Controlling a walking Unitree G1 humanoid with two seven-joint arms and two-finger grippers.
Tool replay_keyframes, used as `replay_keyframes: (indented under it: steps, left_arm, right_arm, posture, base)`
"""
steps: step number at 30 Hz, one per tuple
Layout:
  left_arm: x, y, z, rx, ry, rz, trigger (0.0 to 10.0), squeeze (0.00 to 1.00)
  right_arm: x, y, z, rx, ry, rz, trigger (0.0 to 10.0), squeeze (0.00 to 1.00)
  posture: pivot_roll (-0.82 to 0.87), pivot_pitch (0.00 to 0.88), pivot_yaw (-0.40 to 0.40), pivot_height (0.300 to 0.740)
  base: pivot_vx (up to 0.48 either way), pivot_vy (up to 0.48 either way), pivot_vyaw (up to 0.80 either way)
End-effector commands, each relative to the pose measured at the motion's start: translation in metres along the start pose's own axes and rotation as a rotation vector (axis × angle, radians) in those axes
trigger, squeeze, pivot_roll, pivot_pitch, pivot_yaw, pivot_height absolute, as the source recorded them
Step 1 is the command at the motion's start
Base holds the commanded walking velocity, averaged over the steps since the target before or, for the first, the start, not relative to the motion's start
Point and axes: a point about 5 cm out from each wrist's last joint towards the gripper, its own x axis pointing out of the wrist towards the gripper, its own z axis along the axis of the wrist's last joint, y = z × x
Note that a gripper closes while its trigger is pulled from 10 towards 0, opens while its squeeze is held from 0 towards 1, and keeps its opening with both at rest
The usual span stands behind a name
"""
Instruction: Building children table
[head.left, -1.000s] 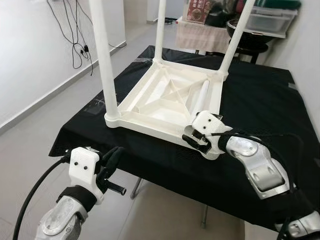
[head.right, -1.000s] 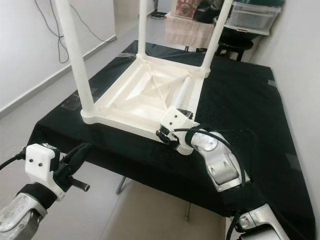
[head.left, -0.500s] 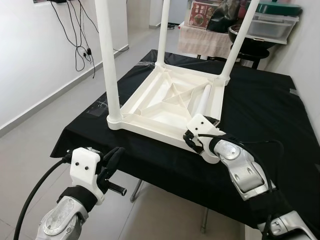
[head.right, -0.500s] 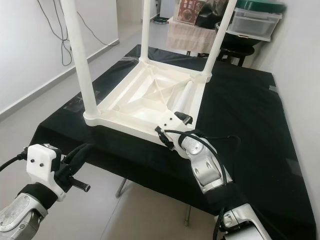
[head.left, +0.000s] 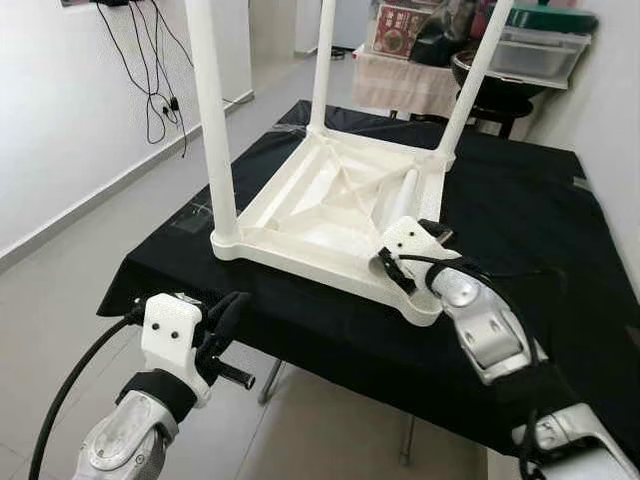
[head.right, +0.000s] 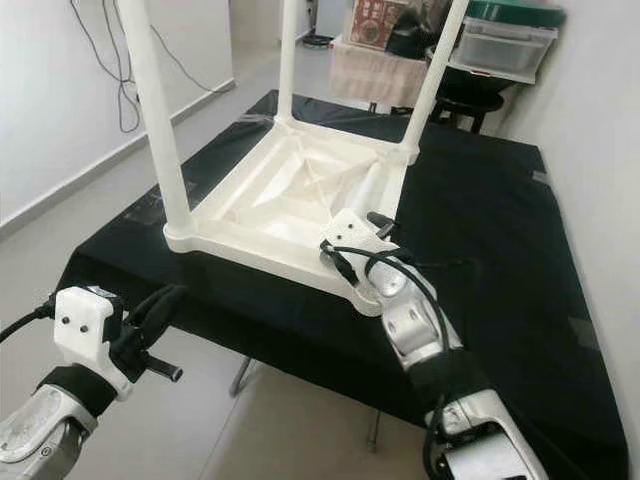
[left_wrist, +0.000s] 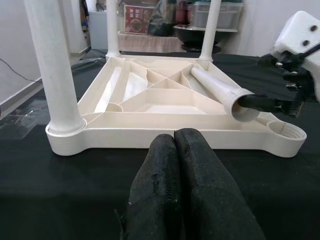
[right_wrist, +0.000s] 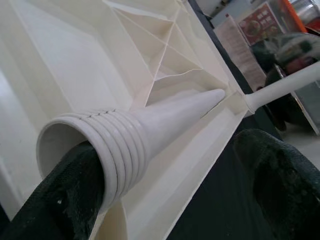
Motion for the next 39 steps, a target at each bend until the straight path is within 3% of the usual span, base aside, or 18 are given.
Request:
replay_keyframes:
  steps: [1, 8, 9, 10, 11, 18, 33, 39]
  left_arm:
    - [0.001, -0.001, -0.004, -0.001, 0.013, 0.003, 10.0, 0.00]
    - [0.001, -0.003, -0.004, -0.004, 0.008, 0.005, 10.0, 0.00]
    - [0.001, -0.004, -0.004, -0.005, 0.008, 0.005, 10.0, 0.00]
    - [0.001, -0.004, -0.004, -0.005, 0.008, 0.005, 10.0, 0.00]
    - [0.001, -0.004, -0.004, -0.006, 0.007, 0.005, 10.0, 0.00]
    - [0.001, -0.006, -0.004, -0.012, 0.007, 0.000, 10.0, 0.00]
    - [0.002, -0.005, -0.005, -0.014, 0.009, -0.007, 10.0, 0.00]
    - [0.003, -0.006, -0.007, -0.016, 0.014, -0.013, 10.0, 0.00]
  right_arm:
    - [0.001, -0.006, 0.000, -0.004, 0.017, -0.050, 10.0, 0.00]
    - [0.010, 0.012, 0.015, 0.030, 0.007, -0.078, 10.0, 0.00]
    - [0.011, 0.013, 0.016, 0.032, 0.006, -0.080, 9.1, 0.00]
    - [0.011, 0.013, 0.016, 0.032, 0.006, -0.080, 9.1, 0.00]
    - [0.012, 0.015, 0.018, 0.043, 0.000, -0.078, 0.0, 0.00]
    - [0.017, 0.019, 0.023, 0.062, -0.016, -0.088, 0.0, 0.00]
    - [0.019, 0.019, 0.008, 0.083, 0.004, -0.080, 0.0, 0.00]
    - [0.020, 0.018, 0.009, 0.270, -0.015, -0.044, 0.0, 0.00]
  posture:
    - [0.05, 0.057, -0.098, 0.740]
    - [0.05, 0.059, -0.105, 0.740]
    - [0.05, 0.059, -0.105, 0.740]
    - [0.05, 0.059, -0.105, 0.740]
    - [0.05, 0.058, -0.105, 0.740]
    - [0.04, 0.060, -0.102, 0.740]
    - [0.04, 0.039, -0.095, 0.740]
    - [0.04, 0.032, -0.097, 0.740]
  base:
    - [0.000, 0.000, 0.00]
    - [0.000, 0.000, 0.00]
    - [0.000, 0.000, 0.00]
    - [0.000, 0.000, 0.00]
    - [0.000, 0.000, 0.00]
    - [0.000, 0.000, 0.00]
    - [0.000, 0.000, 0.00]
    - [0.000, 0.000, 0.00]
